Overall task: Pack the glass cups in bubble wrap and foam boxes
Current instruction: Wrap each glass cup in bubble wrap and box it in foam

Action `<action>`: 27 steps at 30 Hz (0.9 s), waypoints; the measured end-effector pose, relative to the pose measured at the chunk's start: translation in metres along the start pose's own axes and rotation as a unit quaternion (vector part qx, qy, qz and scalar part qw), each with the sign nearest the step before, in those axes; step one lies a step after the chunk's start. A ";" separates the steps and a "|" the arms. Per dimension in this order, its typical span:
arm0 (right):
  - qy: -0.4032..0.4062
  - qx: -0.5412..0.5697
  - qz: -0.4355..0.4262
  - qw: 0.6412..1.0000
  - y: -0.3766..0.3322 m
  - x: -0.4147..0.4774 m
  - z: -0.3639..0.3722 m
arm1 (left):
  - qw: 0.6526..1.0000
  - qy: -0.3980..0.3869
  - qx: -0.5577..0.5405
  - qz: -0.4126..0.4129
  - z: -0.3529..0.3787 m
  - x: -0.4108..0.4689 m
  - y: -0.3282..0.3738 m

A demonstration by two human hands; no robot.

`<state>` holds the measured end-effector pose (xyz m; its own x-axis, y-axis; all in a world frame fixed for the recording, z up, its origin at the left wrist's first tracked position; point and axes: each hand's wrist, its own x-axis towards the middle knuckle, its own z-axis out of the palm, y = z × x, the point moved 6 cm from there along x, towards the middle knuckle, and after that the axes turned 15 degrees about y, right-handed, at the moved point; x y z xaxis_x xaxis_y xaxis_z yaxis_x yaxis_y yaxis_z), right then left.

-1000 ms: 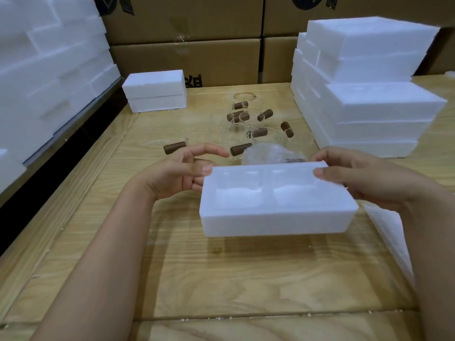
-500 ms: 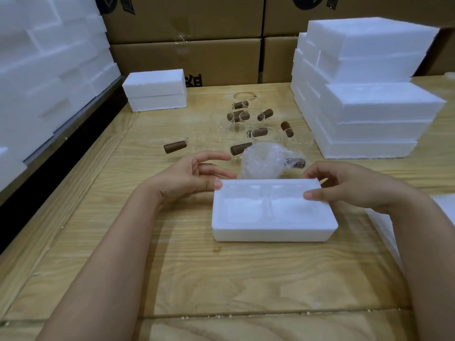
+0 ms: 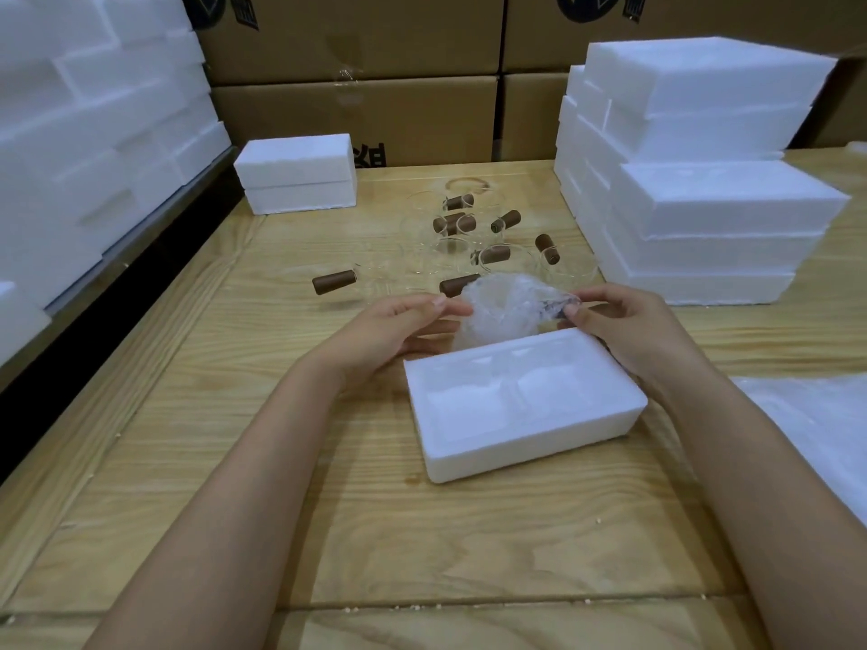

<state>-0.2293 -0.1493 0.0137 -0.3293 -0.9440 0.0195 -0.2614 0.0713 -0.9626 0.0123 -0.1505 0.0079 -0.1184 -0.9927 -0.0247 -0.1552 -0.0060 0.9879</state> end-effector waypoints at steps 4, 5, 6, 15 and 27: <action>0.012 0.040 -0.014 0.999 -0.005 -0.002 0.001 | 0.999 0.031 -0.017 0.021 -0.004 0.003 -0.001; 0.013 0.049 -0.028 0.998 -0.009 -0.003 0.002 | 0.999 0.037 -0.022 0.032 -0.005 0.002 0.001; 0.014 0.062 -0.044 0.997 -0.013 -0.004 0.002 | 0.997 0.044 -0.030 0.049 -0.006 0.002 0.005; 0.003 0.151 -0.131 0.980 -0.044 -0.015 0.000 | 0.975 0.108 -0.086 0.176 -0.009 -0.003 0.046; -0.071 0.153 -0.041 0.985 -0.036 -0.020 0.015 | 0.993 0.099 -0.064 0.002 0.005 -0.005 0.036</action>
<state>-0.1992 -0.1375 0.0437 -0.1816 -0.9799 0.0829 0.0104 -0.0863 -0.9962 0.0027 -0.1454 0.0431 0.0792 -0.9969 -0.0018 -0.0273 -0.0040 0.9996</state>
